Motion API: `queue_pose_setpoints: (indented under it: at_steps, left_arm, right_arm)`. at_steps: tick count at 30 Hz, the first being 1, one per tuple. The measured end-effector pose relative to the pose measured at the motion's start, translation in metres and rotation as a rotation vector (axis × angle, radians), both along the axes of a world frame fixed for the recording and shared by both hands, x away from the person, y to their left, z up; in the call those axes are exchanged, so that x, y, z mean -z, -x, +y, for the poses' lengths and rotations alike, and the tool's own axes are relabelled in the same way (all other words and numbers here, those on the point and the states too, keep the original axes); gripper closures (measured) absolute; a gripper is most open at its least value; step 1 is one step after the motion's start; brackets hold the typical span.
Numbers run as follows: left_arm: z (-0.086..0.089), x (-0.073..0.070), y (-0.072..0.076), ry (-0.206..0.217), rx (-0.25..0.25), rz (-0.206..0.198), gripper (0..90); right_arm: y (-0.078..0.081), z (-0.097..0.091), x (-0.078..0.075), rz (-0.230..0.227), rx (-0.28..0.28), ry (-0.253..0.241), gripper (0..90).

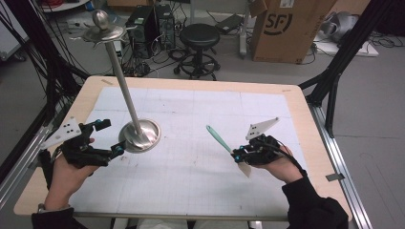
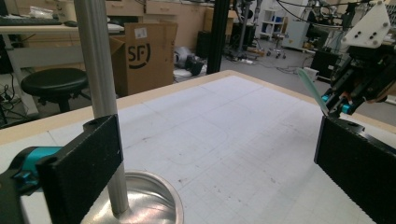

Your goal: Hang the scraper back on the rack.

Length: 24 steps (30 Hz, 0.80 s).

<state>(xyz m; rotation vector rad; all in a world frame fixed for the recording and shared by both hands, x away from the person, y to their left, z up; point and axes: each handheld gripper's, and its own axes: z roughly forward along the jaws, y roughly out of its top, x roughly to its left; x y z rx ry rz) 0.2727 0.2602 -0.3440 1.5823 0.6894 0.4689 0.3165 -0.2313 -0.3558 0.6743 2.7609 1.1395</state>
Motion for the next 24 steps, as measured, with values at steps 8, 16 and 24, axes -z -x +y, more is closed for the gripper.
queue_pose_setpoints:
  at_steps: [8, 16, 24]
  left_arm:
    - [0.005, -0.001, 0.003, 0.013, -0.005, -0.003, 1.7]
    - [0.011, -0.002, 0.007, 0.022, -0.015, -0.008, 1.7]
    - [0.016, -0.002, 0.012, 0.029, -0.025, -0.012, 1.7]
  right_arm:
    - [-0.01, 0.053, -0.023, -0.175, 0.038, -0.282, 81.0]
    - [-0.022, 0.094, -0.046, -0.257, 0.018, -0.335, 80.9]
    - [-0.033, 0.142, -0.085, -0.368, 0.06, -0.408, 81.0]
